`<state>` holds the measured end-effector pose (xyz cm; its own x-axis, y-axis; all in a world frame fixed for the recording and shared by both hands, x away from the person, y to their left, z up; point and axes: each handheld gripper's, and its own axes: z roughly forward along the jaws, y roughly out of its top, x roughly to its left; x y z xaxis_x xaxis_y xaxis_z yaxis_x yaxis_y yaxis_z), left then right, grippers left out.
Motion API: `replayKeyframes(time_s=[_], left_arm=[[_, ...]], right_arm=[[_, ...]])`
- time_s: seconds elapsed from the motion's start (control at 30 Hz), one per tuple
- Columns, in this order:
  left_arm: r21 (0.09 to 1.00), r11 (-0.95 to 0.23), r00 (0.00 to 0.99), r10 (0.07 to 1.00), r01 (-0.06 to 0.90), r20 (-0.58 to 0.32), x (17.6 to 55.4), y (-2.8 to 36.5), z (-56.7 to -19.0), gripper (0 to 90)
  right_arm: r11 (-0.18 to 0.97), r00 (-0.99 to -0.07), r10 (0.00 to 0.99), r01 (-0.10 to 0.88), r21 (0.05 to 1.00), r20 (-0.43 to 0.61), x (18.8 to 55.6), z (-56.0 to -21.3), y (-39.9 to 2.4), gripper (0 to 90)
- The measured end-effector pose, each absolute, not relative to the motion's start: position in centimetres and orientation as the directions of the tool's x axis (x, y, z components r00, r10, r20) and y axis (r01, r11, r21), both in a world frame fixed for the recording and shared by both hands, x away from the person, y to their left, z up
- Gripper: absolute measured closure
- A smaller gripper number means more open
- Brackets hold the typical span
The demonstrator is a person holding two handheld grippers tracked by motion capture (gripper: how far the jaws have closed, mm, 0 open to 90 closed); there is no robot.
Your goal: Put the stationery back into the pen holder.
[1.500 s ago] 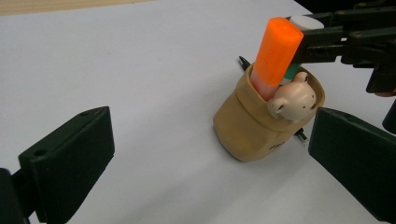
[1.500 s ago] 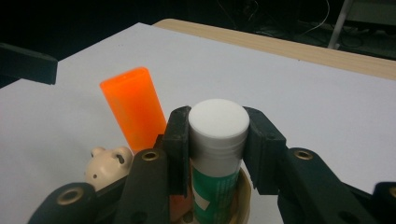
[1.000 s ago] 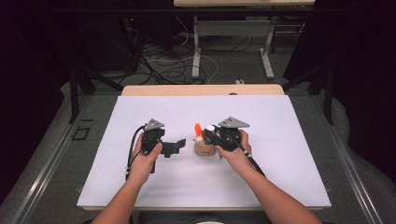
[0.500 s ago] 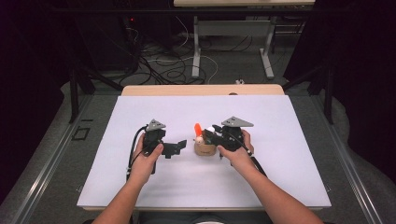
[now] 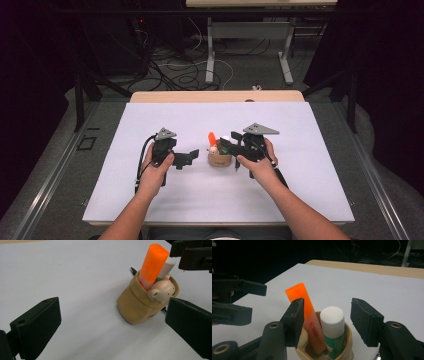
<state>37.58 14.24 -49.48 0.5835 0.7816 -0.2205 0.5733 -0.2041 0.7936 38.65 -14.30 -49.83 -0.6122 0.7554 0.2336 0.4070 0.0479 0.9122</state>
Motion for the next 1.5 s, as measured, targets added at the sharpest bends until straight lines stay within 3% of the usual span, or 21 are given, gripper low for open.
replayKeyframes(time_s=[0.23, 0.53, 0.87, 1.27, 1.5], left_arm=[[0.796, -0.203, 0.583, 0.783, 0.570, -0.218, 37.6, 14.4, -49.4, 0.5], [0.792, -0.204, 0.579, 0.786, 0.575, -0.218, 37.6, 14.5, -49.4, 0.5], [0.791, -0.202, 0.577, 0.786, 0.577, -0.220, 37.7, 14.6, -49.5, 0.5], [0.790, -0.185, 0.568, 0.789, 0.584, -0.234, 37.7, 14.7, -49.5, 0.5], [0.784, -0.198, 0.574, 0.785, 0.588, -0.232, 37.8, 14.6, -49.7, 0.6]], right_arm=[[0.053, -0.629, 0.735, 0.424, 0.904, 0.252, 38.8, -48.8, -14.8, 41.0], [0.000, -0.553, 0.771, 0.494, 0.870, 0.315, 39.6, -47.3, -16.5, 37.4], [-0.022, -0.443, 0.839, 0.553, 0.833, 0.317, 41.3, -46.5, -18.1, 15.1], [-0.042, -0.413, 0.842, 0.593, 0.804, 0.348, 43.2, -47.5, -18.5, 14.3], [-0.029, -0.370, 0.862, 0.647, 0.762, 0.347, 44.4, -48.3, -18.6, 21.2]])
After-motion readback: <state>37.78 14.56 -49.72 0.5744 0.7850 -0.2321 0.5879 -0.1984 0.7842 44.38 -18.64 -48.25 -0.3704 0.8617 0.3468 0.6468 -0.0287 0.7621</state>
